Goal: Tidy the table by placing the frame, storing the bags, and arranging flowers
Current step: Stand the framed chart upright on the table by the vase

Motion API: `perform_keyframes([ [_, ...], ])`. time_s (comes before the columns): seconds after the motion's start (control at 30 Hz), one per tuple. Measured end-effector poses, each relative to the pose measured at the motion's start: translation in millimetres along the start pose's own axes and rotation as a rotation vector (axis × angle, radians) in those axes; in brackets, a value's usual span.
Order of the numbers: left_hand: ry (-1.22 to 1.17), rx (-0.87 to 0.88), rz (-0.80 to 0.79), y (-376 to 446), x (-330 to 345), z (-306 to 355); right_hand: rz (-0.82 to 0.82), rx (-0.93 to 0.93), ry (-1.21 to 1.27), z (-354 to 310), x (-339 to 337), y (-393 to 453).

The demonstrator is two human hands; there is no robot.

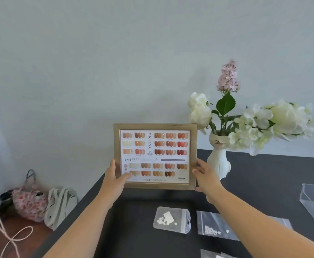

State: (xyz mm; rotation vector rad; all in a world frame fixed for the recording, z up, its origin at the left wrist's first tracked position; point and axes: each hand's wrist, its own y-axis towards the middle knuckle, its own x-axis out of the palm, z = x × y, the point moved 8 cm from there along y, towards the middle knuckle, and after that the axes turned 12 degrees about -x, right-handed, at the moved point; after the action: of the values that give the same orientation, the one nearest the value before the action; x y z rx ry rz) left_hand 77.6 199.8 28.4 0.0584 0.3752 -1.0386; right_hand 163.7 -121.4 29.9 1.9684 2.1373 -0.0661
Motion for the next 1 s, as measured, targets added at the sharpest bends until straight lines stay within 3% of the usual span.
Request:
perform_keyframes([
  [0.3,-0.014,-0.069,0.107,48.6,-50.0,-9.6,-0.134,0.042,0.050,-14.3,80.1,27.5],
  [0.7,-0.093,-0.143,0.031,130.4,-16.2,22.7,-0.166,0.133,0.094,-19.1,72.0,96.5],
  [1.0,-0.128,-0.171,-0.032,178.3,8.3,34.4,-0.093,0.173,0.138,-6.3,70.0,137.2],
])
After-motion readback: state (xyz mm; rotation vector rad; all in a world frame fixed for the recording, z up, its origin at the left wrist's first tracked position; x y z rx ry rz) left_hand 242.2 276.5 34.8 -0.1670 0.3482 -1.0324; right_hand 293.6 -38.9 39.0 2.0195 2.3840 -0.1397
